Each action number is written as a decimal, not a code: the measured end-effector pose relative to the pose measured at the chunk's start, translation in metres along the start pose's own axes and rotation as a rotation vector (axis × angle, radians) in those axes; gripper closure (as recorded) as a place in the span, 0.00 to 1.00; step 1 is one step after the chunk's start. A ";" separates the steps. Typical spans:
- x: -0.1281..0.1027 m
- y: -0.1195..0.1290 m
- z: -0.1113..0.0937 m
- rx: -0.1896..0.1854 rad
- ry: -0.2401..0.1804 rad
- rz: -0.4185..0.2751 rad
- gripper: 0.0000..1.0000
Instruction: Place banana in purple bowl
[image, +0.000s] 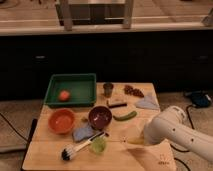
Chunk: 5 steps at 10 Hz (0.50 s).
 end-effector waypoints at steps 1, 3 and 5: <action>-0.002 -0.002 -0.001 0.001 0.001 -0.001 0.97; -0.006 -0.010 -0.006 0.004 0.001 0.003 0.80; -0.008 -0.012 -0.011 0.000 -0.002 0.004 0.70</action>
